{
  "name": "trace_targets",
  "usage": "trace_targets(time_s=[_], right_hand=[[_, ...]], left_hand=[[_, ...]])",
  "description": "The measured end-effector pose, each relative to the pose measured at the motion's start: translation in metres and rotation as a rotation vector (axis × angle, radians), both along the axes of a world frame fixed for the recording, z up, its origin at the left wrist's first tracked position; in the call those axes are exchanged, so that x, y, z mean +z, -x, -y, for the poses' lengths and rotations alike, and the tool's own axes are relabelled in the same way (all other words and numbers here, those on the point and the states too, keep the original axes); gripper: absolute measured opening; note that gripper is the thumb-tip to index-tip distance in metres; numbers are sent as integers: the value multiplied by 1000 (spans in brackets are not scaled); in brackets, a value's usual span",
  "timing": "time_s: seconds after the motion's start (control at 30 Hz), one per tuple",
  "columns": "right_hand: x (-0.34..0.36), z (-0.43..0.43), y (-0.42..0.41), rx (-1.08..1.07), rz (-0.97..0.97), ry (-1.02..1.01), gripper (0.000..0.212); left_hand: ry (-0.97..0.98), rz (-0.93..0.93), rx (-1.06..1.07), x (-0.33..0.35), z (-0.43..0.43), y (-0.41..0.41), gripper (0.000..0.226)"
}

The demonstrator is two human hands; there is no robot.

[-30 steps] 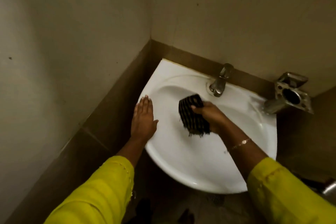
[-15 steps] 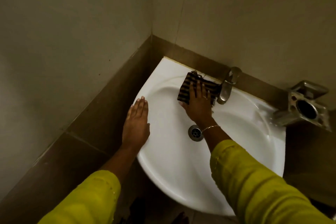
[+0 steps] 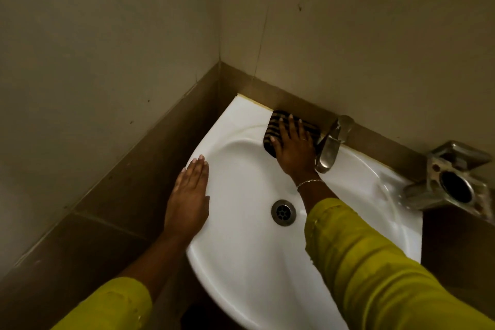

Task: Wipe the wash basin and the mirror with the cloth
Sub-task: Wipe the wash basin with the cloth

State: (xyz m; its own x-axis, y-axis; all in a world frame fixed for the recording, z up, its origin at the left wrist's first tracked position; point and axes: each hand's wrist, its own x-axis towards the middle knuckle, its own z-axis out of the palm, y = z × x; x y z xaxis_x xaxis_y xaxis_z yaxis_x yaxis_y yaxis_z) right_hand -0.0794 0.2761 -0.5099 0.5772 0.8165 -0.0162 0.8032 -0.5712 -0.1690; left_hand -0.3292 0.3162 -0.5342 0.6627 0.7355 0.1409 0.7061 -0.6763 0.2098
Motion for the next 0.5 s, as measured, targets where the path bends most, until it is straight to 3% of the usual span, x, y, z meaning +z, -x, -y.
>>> trace_targets(time_s=[0.13,0.33,0.5], right_hand=[[-4,4,0,-16,4,-21,80],[-15,31,21,-88,64,-75,61],[-12,0,26,-225,65,-108,69]], left_hand=[[28,-1,-4,1,1,0,88],[41,-21,32,3,2,-2,90],[62,-13,32,8,5,-2,90]])
